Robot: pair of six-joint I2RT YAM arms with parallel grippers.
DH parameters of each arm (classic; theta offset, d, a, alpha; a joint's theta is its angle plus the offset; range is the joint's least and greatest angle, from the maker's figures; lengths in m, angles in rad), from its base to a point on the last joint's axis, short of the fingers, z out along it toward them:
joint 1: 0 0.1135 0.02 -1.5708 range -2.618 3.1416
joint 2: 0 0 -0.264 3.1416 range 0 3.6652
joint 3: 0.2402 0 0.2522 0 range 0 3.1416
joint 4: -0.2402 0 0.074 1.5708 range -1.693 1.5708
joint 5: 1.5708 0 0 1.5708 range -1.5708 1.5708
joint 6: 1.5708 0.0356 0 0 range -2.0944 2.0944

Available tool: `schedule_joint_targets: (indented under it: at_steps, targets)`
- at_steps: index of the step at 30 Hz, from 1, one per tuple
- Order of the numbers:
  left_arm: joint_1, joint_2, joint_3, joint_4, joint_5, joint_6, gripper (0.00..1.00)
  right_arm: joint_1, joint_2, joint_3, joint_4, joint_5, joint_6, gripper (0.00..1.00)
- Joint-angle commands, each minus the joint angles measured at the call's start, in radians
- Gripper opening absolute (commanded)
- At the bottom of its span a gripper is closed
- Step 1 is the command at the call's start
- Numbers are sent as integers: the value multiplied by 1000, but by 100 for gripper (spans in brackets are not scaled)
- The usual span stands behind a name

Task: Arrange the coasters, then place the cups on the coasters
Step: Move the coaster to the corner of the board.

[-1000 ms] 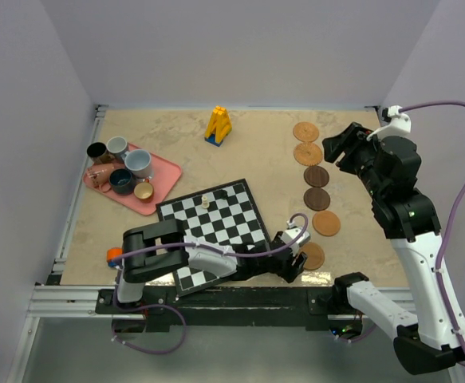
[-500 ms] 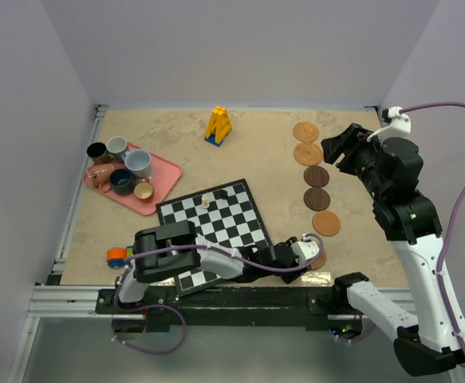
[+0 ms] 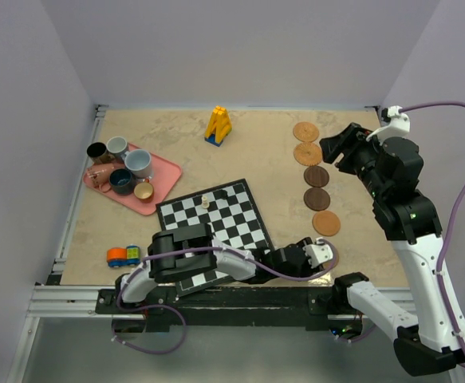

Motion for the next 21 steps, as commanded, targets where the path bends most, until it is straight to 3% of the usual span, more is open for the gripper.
schedule_joint_targets:
  at_steps: [1,6,13,21]
  targets:
    - [-3,70,30,-75,-42,31,56,0,1,16,37,-22,-10,66]
    - [-3,63,26,-71,-94,4,56,0,3,10,40,-19,-10,66]
    - [-14,-16,-76,58,-26,-66,60,0,4,-10,56,-19,-7,66]
    - [-37,24,-41,48,27,-81,58,0,-2,-11,54,-19,-9,66]
